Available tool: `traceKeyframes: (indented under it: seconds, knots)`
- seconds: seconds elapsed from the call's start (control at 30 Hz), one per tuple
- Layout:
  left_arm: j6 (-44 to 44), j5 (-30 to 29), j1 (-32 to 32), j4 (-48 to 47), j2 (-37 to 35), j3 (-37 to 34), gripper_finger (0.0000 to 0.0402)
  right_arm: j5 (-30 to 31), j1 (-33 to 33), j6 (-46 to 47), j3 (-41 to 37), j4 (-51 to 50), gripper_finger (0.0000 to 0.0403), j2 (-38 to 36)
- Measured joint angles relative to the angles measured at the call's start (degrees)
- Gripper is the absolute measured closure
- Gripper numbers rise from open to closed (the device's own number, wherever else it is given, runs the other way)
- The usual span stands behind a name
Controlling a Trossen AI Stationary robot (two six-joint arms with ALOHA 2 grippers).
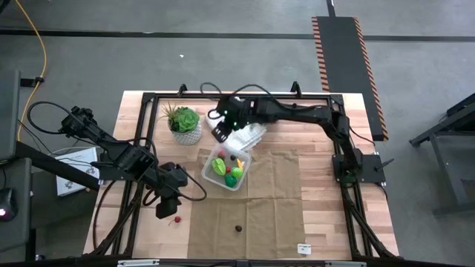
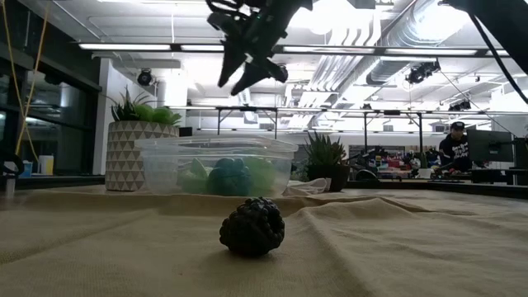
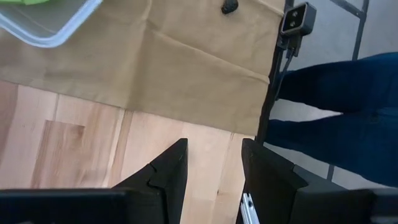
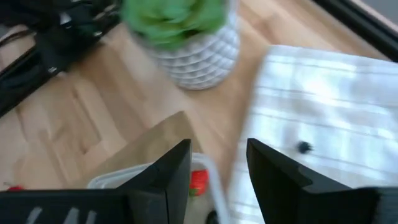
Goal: Pick and placing Produce into tupperware
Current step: Put the black plum into transparent bin
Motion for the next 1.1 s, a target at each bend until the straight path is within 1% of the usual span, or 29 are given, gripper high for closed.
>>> traceKeyframes:
  seconds: [0.17,0.27,0.43,0.57,0.83,1.1]
  knots:
    - [-1.50,-2.22,0.11,0.03,0.00,0.00,0.0261,0.75,-3.19,1.05,2.38,-5.34,0.0258,0.00]
    - [-1.90,-3.52,0.11,0.07,0.00,0.00,0.0261,1.04,-4.80,2.06,2.55,-7.89,0.0258,0.00]
    - [-3.39,-5.12,0.11,0.14,0.00,0.00,0.0261,0.66,-7.16,0.69,2.60,-7.83,0.0258,0.00]
    - [-4.67,-5.33,0.11,0.17,0.00,0.00,0.0261,-1.43,-9.08,-0.65,2.60,-7.84,0.0258,0.00]
    - [-6.22,-5.55,0.11,0.23,0.00,0.00,0.0261,-2.91,-11.41,-3.67,2.60,-7.84,0.0258,0.12]
    - [-7.72,-5.98,0.11,0.51,0.00,0.00,0.0261,-5.38,-11.91,-6.89,2.60,-10.50,0.0259,4.88]
